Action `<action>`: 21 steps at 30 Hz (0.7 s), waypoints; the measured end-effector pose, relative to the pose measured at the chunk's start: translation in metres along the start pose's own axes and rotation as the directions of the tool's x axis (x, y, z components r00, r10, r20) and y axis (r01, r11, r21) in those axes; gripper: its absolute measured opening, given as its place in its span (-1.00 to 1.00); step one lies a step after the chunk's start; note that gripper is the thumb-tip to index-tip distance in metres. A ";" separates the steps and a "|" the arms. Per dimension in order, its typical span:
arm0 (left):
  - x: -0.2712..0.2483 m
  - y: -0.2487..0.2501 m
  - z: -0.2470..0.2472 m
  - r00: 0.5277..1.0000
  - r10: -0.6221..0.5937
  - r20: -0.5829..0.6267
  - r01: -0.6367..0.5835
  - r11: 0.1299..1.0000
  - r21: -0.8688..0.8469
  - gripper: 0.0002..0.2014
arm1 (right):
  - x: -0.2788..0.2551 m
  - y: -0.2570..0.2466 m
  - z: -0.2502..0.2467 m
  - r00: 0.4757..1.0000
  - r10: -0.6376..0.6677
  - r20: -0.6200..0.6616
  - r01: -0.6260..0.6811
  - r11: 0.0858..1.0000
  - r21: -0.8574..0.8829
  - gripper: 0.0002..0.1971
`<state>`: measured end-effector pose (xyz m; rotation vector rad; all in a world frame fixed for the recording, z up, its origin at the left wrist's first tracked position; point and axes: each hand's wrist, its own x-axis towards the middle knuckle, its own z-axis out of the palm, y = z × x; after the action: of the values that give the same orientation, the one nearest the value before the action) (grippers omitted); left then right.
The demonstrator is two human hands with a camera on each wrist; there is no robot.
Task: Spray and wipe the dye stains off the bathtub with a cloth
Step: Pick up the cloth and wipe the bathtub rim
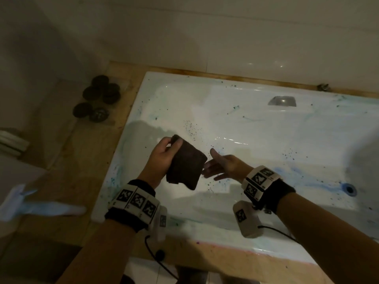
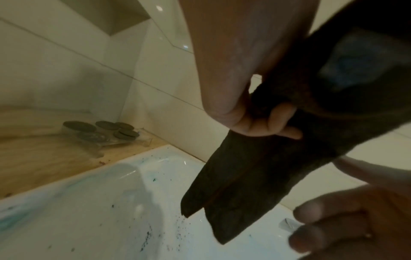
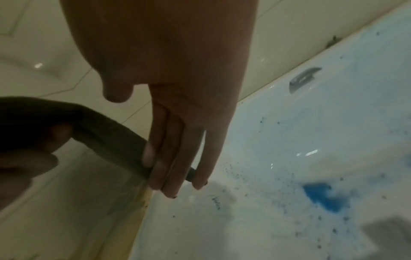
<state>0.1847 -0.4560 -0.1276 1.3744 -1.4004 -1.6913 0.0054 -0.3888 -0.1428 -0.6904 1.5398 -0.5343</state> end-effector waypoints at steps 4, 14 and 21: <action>-0.004 0.004 -0.008 0.983 0.048 0.179 -0.041 0.998 -0.043 -0.61 | -0.002 -0.011 0.014 0.995 -0.078 0.065 0.060 0.969 0.238 -0.48; 0.007 0.013 -0.014 0.992 0.107 0.073 -0.090 0.974 -0.209 -0.46 | -0.035 -0.075 0.003 0.919 -0.394 -0.029 0.393 0.903 0.173 -0.72; 0.004 0.031 0.006 0.999 0.014 0.045 -0.010 0.995 -0.096 -0.67 | -0.061 -0.109 -0.012 0.831 -0.555 0.029 0.536 0.813 0.226 -0.50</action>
<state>0.1723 -0.4672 -0.1010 1.2801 -1.3312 -1.7683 0.0064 -0.4242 -0.0220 -0.9856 1.1594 -1.0679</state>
